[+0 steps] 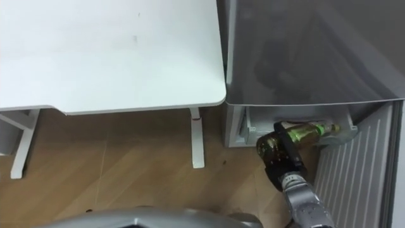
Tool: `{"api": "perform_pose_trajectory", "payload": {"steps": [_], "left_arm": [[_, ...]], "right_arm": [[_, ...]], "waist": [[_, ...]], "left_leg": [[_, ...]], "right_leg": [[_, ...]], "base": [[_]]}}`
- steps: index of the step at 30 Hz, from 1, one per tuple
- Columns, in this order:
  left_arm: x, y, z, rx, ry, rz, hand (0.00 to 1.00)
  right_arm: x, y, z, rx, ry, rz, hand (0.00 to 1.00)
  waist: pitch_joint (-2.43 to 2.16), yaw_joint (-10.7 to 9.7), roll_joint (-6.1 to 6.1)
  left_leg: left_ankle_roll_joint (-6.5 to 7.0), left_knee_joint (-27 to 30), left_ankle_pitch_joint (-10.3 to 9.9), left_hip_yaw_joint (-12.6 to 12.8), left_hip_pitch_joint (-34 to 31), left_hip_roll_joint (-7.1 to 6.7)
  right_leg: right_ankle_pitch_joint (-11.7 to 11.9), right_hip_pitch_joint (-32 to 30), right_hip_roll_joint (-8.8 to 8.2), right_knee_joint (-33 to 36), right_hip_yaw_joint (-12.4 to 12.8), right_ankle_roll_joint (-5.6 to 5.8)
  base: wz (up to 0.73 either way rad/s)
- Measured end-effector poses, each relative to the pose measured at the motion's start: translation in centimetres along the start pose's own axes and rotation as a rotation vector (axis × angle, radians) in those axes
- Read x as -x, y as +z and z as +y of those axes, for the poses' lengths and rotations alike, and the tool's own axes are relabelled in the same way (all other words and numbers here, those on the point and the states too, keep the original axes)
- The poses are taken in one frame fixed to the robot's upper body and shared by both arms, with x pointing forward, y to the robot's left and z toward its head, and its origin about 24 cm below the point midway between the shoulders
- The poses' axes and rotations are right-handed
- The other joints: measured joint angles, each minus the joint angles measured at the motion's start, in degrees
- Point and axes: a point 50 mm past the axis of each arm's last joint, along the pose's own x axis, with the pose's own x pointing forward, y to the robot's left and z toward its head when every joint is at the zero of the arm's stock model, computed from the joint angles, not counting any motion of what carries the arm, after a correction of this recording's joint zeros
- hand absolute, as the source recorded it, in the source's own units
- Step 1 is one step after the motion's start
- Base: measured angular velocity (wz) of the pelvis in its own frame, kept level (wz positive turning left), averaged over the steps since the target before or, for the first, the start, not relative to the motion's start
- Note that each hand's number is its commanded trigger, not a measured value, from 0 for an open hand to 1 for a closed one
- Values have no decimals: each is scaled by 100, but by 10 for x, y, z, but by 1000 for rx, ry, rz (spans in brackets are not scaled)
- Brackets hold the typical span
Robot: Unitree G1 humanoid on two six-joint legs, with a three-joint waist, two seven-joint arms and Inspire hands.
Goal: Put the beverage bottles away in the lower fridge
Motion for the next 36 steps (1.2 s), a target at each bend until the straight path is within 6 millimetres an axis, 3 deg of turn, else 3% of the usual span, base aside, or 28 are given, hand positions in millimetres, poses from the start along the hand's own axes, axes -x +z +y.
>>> {"api": "perform_pose_trajectory", "payload": {"steps": [4,8,11,15,19,25,30,32,33,36], "left_arm": [[-4,18,8,7,20,-44,0],[-9,49,20,12,49,-125,0],[-10,60,25,19,64,-163,0],[-11,63,33,13,82,-176,0],[-13,60,46,-6,128,-154,0],[-13,59,47,-9,155,-147,0],[-12,76,47,-19,187,-201,0],[-11,82,48,-7,210,-228,0],[-11,82,48,10,215,-233,0],[-10,84,46,16,220,-240,0]], "right_arm": [[-13,27,27,-18,3,-60,100],[-19,49,48,2,-8,-109,100],[-21,61,53,34,-44,-137,100],[-21,77,65,50,-71,-173,100],[-20,96,80,48,-98,-216,100],[-13,124,102,57,-117,-292,100],[-7,139,120,42,-101,-332,100],[-5,145,125,46,-110,-351,100],[-4,148,128,46,-111,-359,100],[2,159,138,41,-101,-388,100]], "waist": [[2,-6,26],[47,46,-12],[72,94,-43],[119,234,-64],[193,529,-167],[194,684,-177],[191,721,-205],[192,665,-206],[192,668,-225],[191,658,-244]], "left_leg": [[31,258,19,-150,-534,8],[53,580,33,-354,-1143,10],[68,851,37,-386,-1615,3],[108,1336,1,-412,-2271,0],[112,1922,-36,-389,-3091,-8],[97,2586,-13,-452,-4323,-32],[106,3186,-20,-471,-5213,-64],[134,3542,-114,-467,-5584,-75],[142,3697,-170,-458,-5746,-71],[196,3972,-241,-368,-6084,-61]], "right_leg": [[-3,-409,-4,204,-113,-5],[-90,-942,-27,576,-270,-48],[-226,-1501,-116,1087,-306,-73],[-459,-2261,-235,1886,-289,-122],[-778,-3265,-372,2796,-147,-196],[-999,-4552,-594,3796,-199,-283],[-1081,-5498,-633,4466,-13,-313],[-1171,-5857,-705,4860,35,-366],[-1233,-6032,-714,5011,83,-323],[-1303,-6416,-770,5304,188,-351]], "base": [[17],[20],[11],[5],[0],[12],[0],[2],[-4],[-6]]}}
